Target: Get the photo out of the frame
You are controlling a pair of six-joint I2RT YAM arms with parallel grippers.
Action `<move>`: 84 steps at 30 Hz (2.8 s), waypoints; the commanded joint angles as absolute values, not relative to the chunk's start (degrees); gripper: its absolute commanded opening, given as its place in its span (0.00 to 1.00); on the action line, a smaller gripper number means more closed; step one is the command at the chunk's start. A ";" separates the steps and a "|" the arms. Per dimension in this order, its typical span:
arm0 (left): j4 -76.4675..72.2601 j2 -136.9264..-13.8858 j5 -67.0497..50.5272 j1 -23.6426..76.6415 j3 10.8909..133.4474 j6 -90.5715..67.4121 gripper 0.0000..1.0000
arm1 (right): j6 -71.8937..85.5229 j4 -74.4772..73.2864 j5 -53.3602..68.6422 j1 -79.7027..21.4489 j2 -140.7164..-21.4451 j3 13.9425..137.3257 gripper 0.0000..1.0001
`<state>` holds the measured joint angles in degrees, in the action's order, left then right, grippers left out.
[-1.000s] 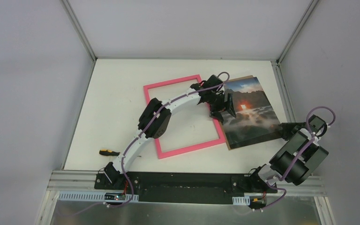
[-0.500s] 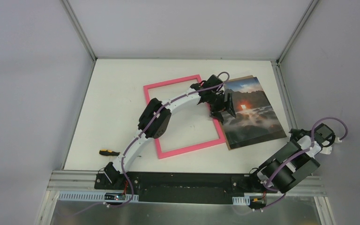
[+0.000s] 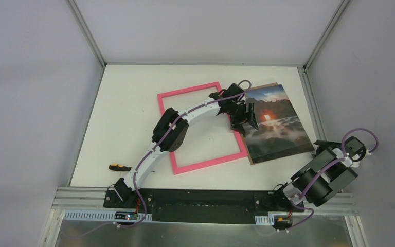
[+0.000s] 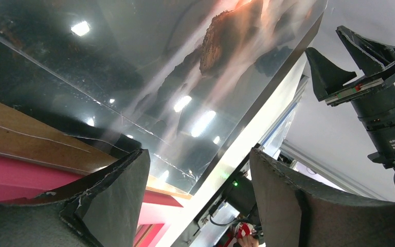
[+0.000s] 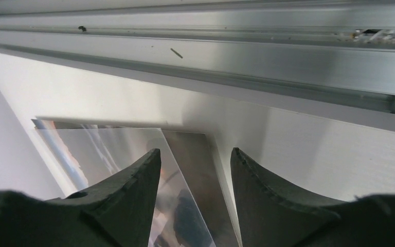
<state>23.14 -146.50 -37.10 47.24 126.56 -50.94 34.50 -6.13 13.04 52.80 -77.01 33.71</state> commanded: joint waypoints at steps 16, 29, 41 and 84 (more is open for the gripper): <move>23.38 -147.20 -36.62 47.44 123.55 -51.62 0.73 | 35.51 0.64 18.60 53.09 -73.43 33.31 0.52; 23.42 -147.06 -36.85 47.41 123.35 -51.43 0.73 | 34.15 1.24 14.56 53.11 -78.73 33.08 0.54; 23.38 -146.94 -36.95 47.41 123.05 -51.31 0.73 | 37.49 6.04 21.65 53.13 -78.94 34.10 0.50; 23.43 -144.24 -37.57 47.47 120.76 -51.67 0.74 | 32.86 -14.73 10.62 47.73 -77.46 37.91 0.00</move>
